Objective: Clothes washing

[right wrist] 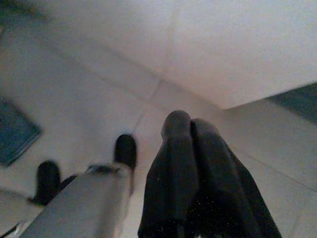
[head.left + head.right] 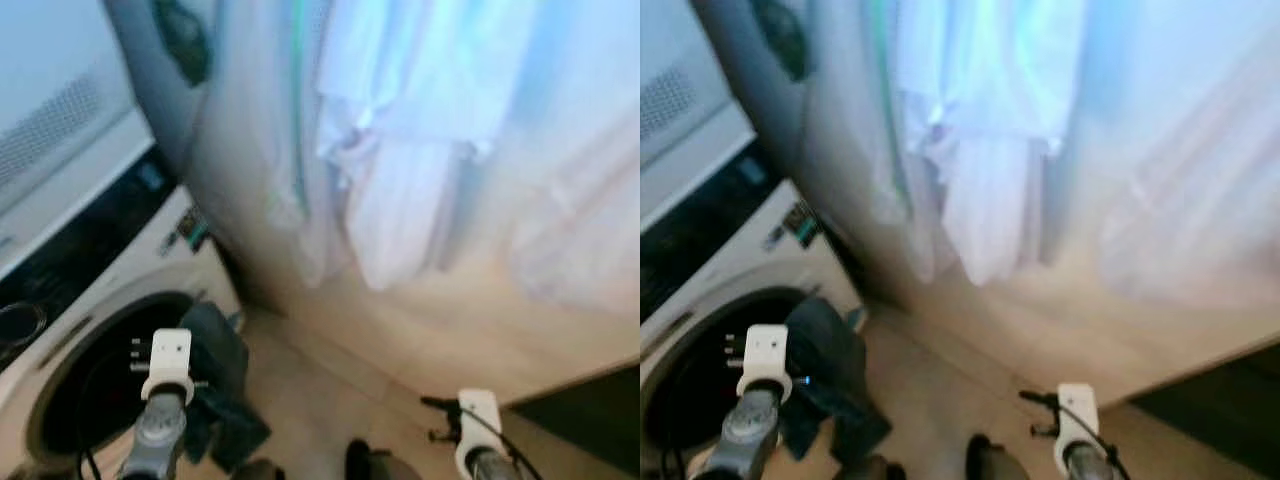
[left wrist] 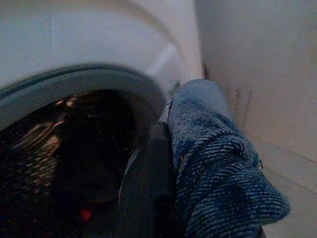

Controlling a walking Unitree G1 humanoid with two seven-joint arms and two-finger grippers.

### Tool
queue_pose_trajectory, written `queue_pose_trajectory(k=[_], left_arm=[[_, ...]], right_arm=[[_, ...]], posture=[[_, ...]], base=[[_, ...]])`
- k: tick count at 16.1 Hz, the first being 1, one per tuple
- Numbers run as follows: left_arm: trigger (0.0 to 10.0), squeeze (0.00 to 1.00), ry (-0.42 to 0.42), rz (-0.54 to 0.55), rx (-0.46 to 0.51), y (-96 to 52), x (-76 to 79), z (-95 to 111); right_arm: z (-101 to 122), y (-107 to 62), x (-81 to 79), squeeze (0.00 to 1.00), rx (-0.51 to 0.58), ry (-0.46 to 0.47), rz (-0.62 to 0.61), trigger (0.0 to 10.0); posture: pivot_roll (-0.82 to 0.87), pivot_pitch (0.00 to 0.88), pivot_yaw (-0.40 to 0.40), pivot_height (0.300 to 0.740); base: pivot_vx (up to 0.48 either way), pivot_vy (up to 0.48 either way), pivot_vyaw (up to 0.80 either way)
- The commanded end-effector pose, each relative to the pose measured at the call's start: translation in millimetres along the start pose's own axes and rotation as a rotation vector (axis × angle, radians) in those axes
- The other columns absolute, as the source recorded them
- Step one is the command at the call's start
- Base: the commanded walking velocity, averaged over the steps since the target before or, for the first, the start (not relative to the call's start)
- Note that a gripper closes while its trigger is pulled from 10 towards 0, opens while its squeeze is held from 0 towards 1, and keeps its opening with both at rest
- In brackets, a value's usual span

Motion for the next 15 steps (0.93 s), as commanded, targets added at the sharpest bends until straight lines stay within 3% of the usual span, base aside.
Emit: queue_pose_trajectory(k=[1,6,12,15], left_arm=[[10.0,0.0,0.006,0.022,0.004,-1.9,-10.2,-0.5],[10.0,0.0,0.006,0.016,0.102,10.8,-9.7,28.8],[10.0,0.0,0.002,0.019,0.381,30.8,-10.6,112.8],[10.0,0.0,0.002,0.014,0.375,31.5,-9.9,114.0]], right_arm=[[-8.5,-2.2,-8.1,0.0,-0.026,0.009,0.02,10.0],[-6.5,-1.7,-9.1,0.0,-0.019,0.015,0.021,10.0],[-4.9,-1.3,-8.7,0.0,-0.014,0.02,0.016,10.0],[-4.6,-1.2,-8.9,0.0,-0.014,0.021,0.016,10.0]], posture=[[0.07,0.237,0.035,0.74],[0.07,0.249,0.034,0.74],[0.08,0.261,0.034,0.74],[0.08,0.263,0.036,0.74]], base=[[0.0,0.0,0.0],[0.0,0.0,0.0],[0.0,0.0,0.0],[0.0,0.0,0.0]])
Point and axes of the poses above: a point about 5 cm out from each wrist's last joint towards the gripper, its own y axis pointing out of the wrist towards the gripper, its own z axis along the axis of the wrist's last joint, x = y × z, the point moved 3 cm from there along y, pointing out of the wrist towards the gripper, and after that the axes turned 15 degrees about -y, right-handed, at the moved point
